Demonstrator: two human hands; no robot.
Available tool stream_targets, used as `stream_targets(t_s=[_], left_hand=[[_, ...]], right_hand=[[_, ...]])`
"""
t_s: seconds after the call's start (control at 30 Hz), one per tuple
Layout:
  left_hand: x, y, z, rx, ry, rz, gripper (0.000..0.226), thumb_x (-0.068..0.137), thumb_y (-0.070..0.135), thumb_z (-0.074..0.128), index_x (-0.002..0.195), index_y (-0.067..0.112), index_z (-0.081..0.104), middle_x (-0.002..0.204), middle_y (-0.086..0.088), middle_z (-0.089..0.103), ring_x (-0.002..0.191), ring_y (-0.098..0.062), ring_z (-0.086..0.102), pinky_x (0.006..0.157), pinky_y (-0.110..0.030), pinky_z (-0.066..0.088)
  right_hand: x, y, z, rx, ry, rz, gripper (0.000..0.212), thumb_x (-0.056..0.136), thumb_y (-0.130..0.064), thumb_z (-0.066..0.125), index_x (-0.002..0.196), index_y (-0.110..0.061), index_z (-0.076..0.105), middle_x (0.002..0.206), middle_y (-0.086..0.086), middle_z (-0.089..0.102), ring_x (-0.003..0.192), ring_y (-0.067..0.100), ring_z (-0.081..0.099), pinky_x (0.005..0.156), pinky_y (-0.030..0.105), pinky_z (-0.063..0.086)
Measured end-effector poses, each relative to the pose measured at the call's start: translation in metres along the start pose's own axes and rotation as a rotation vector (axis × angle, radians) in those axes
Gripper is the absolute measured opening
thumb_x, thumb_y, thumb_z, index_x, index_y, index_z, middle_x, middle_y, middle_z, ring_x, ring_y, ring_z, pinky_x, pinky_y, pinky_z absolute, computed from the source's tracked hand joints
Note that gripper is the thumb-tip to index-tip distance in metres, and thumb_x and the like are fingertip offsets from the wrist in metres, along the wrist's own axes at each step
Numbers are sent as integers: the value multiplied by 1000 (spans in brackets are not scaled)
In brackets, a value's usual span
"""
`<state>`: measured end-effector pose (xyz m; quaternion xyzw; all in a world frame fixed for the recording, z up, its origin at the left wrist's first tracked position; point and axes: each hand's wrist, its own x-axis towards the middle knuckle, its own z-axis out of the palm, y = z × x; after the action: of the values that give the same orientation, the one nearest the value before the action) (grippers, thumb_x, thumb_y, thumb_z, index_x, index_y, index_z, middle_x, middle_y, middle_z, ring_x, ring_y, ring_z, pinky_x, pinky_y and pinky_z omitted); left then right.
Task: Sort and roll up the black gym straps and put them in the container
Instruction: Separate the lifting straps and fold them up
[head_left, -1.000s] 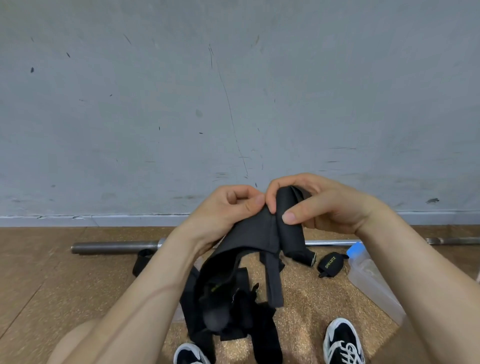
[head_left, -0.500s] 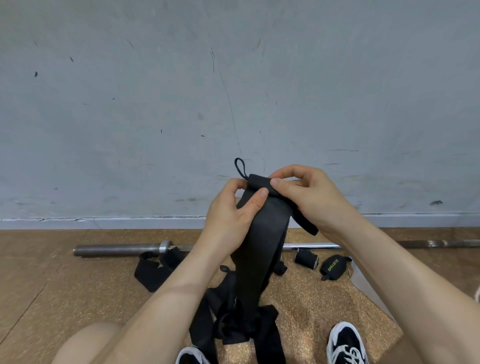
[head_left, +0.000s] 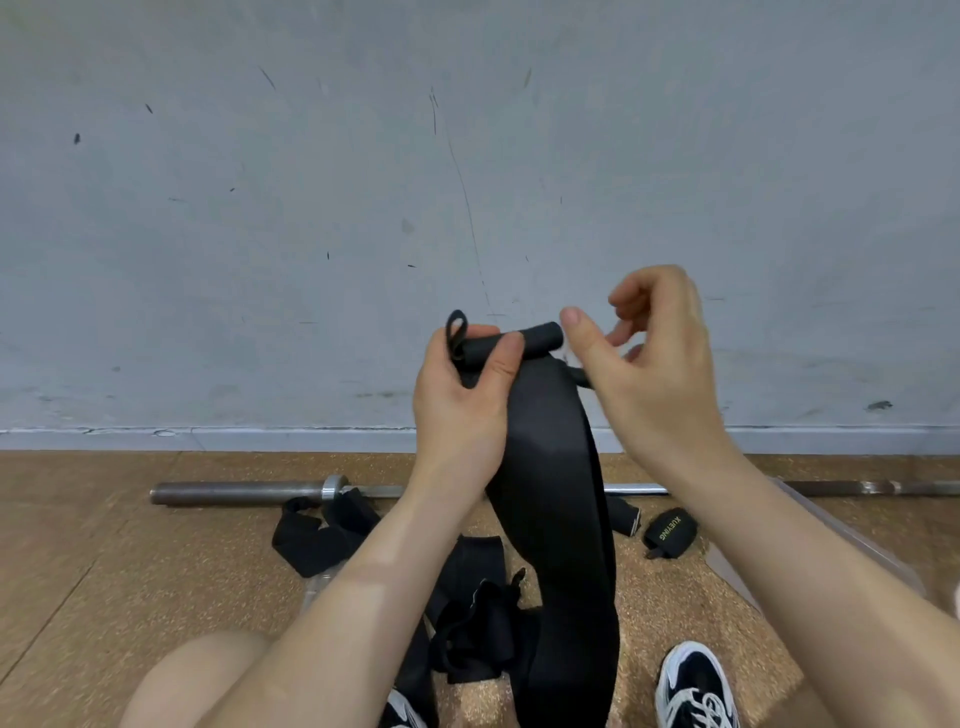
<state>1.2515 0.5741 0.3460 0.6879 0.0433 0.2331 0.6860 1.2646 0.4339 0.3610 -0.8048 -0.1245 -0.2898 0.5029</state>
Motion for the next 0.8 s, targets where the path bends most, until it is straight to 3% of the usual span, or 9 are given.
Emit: stream_targets(t_s=[0.03,0.1,0.17,0.27,0.4,0.47,0.57,0.67,0.8], left_hand=[[2,-1,-1,4,61,-8,15,91,32,70,100,23,62,98,1,70,96,-14,67,92,-42,55],[4,1,-2,-14,154,7,15,92,34,68,100,24,61,98,4,68,96,-10,66,92,-36,54],[2,2,0,-19,207,51,16,93,35,66,100,23,59,97,5,67,94,-8,65,88,-29,52],[-3,1,3,-62,215,58,12,94,36,63,97,27,57,99,1,66,96,-12,65,89,-32,53],[-2,8,4,-205,174,-69,11,92,30,67,95,22,59,92,4,69,90,-10,69,82,-30,57],[5,11,-2,-234,122,-119,15,90,29,70,93,17,61,85,4,69,82,-9,69,72,-25,55],[15,15,-18,-197,-7,-186,18,89,27,72,87,13,61,80,-1,66,73,-13,65,65,-30,54],[20,25,-33,-45,-146,-185,16,86,18,75,86,14,59,75,-4,61,61,-11,63,58,-29,56],[20,32,-45,316,-288,-70,21,81,9,76,93,19,62,70,-3,74,63,-14,69,66,-30,59]], right_hand=[[4,1,-3,-26,-48,59,33,89,-54,61,89,-21,55,87,-7,55,77,7,55,65,23,41],[6,1,-4,-111,-390,199,52,85,-71,52,77,-20,61,69,-8,60,73,8,61,69,32,48],[-6,5,7,-1,-661,294,59,83,-77,50,88,-21,67,80,-7,70,82,10,67,81,40,55],[-17,9,24,213,-518,232,31,96,-50,53,98,-21,64,90,-2,71,87,17,68,82,48,55],[-11,5,25,176,-354,89,39,96,-40,49,84,-4,55,73,10,59,70,25,57,63,42,44],[-7,5,22,134,-347,91,35,101,-33,52,79,-6,53,67,1,55,64,15,52,59,34,39],[-1,7,17,108,-380,138,36,100,-28,56,68,-14,48,59,-10,47,57,7,45,54,26,34],[4,11,9,120,-443,191,31,97,-29,62,70,-14,55,61,-7,53,59,9,49,57,29,37],[6,9,3,113,-526,237,26,94,-31,65,73,-15,61,66,0,63,61,11,56,61,31,43]])
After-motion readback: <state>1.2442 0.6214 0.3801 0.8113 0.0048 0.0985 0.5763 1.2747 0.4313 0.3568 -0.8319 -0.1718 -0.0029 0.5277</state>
